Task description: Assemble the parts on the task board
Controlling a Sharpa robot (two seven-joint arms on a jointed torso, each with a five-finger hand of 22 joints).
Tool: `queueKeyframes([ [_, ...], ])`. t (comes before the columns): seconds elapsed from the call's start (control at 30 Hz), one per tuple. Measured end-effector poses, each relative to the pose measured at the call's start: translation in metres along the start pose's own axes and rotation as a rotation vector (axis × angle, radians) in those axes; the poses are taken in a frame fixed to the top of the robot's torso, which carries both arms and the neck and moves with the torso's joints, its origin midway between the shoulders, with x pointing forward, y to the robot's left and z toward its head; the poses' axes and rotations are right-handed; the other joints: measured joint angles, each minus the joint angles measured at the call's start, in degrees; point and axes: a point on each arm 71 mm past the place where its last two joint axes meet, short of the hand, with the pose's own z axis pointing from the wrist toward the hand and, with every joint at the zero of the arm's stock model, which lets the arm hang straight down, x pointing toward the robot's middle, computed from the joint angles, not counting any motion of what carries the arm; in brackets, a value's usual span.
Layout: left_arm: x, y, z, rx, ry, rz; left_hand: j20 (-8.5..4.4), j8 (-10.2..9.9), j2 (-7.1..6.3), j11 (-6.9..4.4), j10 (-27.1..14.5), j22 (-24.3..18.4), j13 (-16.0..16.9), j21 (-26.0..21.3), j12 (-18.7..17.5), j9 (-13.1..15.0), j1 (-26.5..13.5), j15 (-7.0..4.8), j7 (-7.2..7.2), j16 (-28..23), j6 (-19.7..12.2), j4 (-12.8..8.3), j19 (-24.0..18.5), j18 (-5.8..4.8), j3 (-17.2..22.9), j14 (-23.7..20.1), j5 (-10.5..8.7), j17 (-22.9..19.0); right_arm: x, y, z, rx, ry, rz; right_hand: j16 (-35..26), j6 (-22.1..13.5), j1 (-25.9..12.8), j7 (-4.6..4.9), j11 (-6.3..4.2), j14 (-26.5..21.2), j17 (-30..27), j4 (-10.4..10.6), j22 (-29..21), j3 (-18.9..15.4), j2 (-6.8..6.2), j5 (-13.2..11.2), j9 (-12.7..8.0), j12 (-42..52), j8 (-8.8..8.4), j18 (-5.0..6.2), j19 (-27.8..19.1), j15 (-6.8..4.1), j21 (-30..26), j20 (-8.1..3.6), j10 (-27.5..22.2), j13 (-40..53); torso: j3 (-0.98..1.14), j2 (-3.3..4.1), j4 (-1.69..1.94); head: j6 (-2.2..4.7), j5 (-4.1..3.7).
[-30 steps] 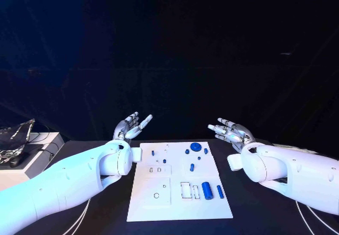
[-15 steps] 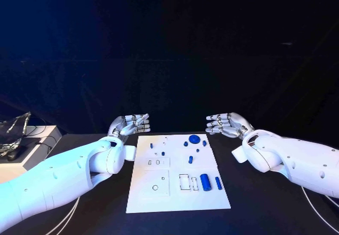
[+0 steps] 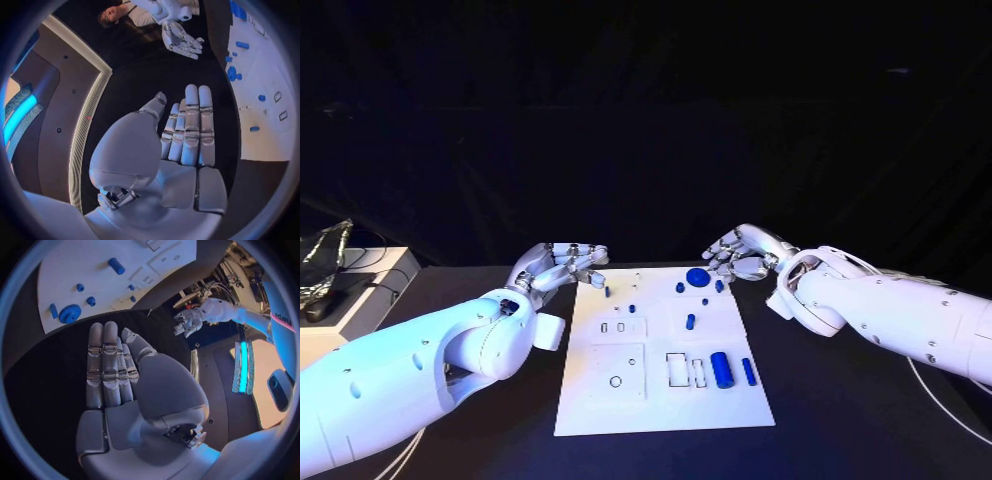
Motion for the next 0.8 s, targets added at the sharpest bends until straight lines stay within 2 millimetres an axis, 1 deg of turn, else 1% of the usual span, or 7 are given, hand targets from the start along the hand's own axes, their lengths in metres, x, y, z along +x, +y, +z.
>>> queueKeyframes([
  [0.13,0.004,-0.008,-0.006,0.012,0.041,0.002,-0.83,0.0,-0.27,-0.43,0.38,5.36,0.0,7.82,0.0,0.0,-0.27,-0.29,-0.2,6.37,0.2,-0.46,-2.19,-0.38,0.46,-2.2,-0.12,5.61,-0.005,0.009,0.009,-0.005,0.005,-0.116,9.56,0.74,-1.0,-0.34,-0.42,0.92,5.24,-0.25,4.18,1.09,-0.98,0.45,0.0,0.23,0.0,-0.23,2.52,-0.9,5.5,-1.26,1.02,0.07,-0.17,1.19,0.69,0.34,-0.64],
  [0.23,0.007,-0.013,-0.009,0.02,0.066,0.002,-0.14,0.0,-0.69,-0.74,0.68,9.72,-0.02,13.76,0.0,-0.01,-0.69,-0.33,-0.2,12.16,0.2,-0.2,-6.37,-0.24,0.71,-5.35,-0.12,10.49,-0.006,0.012,0.015,0.0,0.011,-0.196,27.78,1.19,-3.75,-0.79,-0.6,1.09,15.7,-0.09,17.62,4.08,-2.65,1.12,0.08,0.23,0.0,-0.58,7.3,-1.54,17.72,-2.35,1.18,0.09,-0.29,1.96,1.24,0.62,-1.1],
  [0.3,0.009,-0.016,-0.01,0.024,0.079,0.001,-0.05,0.0,-0.99,-0.6,0.81,10.16,-0.02,14.59,0.0,-0.01,-1.0,-0.33,-0.21,12.8,0.2,-0.2,-6.45,0.17,0.71,-5.35,-0.12,10.89,-0.007,0.014,0.019,0.004,0.015,-0.242,31.75,1.19,-4.26,-0.79,-0.3,1.07,17.8,0.1,22.2,5.0,-3.02,1.12,0.08,0.24,0.0,-0.4,8.49,-1.51,20.98,-2.32,0.27,0.09,-0.39,2.42,1.54,0.66,-1.54],
  [0.4,0.013,-0.021,-0.011,0.032,0.101,-0.003,-0.05,0.0,-1.11,-0.85,1.83,10.34,0.04,14.81,0.0,-0.01,-1.15,-0.33,-0.88,12.8,0.88,-0.2,-6.45,0.57,0.71,-5.35,-0.12,10.93,-0.007,0.015,0.023,0.012,0.021,-0.31,34.46,1.18,-4.92,-0.8,0.02,0.03,18.99,0.47,25.23,5.89,-3.69,1.12,0.08,0.23,0.0,0.04,8.66,-1.1,22.73,-2.3,-1.14,0.09,-0.52,3.06,2.08,0.84,-2.29],
  [0.6,0.016,-0.027,-0.014,0.038,0.129,-0.006,0.14,0.0,-0.94,-0.94,1.92,10.33,0.03,15.11,-0.01,-0.01,-1.33,-0.33,-0.92,13.02,0.92,-0.2,-6.64,0.6,0.71,-5.35,-0.12,10.93,-0.003,0.018,0.029,0.015,0.038,-0.408,36.88,1.16,-4.81,-0.8,0.4,-0.28,19.1,1.33,29.15,6.73,-4.97,0.61,0.08,0.23,0.0,0.87,9.37,-0.81,24.01,-1.59,-2.5,0.09,-0.85,4.18,2.93,0.99,-3.18],
  [0.73,0.017,-0.029,-0.014,0.042,0.138,-0.007,0.14,0.0,-0.88,-0.94,1.92,10.41,0.03,15.3,0.0,-0.01,-1.39,-0.33,-0.92,13.07,0.92,-0.2,-6.64,0.6,0.71,-5.35,-0.12,10.92,-0.002,0.019,0.032,0.018,0.049,-0.448,38.03,1.15,-4.44,-0.8,0.59,-0.49,18.76,2.11,29.95,6.5,-5.35,0.47,0.08,0.23,0.0,0.93,9.52,-0.61,23.63,-1.43,-3.1,0.09,-1.0,4.63,3.32,0.99,-3.5],
  [0.8,0.017,-0.031,-0.014,0.044,0.142,-0.008,0.14,0.0,-0.88,-0.94,1.92,10.41,0.03,15.33,-0.01,-0.01,-1.39,-0.33,-0.92,13.24,0.92,-0.2,-6.64,0.6,0.71,-5.35,-0.12,10.92,0.0,0.02,0.035,0.02,0.055,-0.469,39.31,1.15,-3.9,-0.79,0.6,-1.07,18.13,3.11,30.93,6.58,-5.89,0.31,0.08,0.23,0.0,1.41,10.77,-0.57,22.84,-1.04,-3.12,0.08,-1.08,4.93,3.5,0.98,-3.66],
])
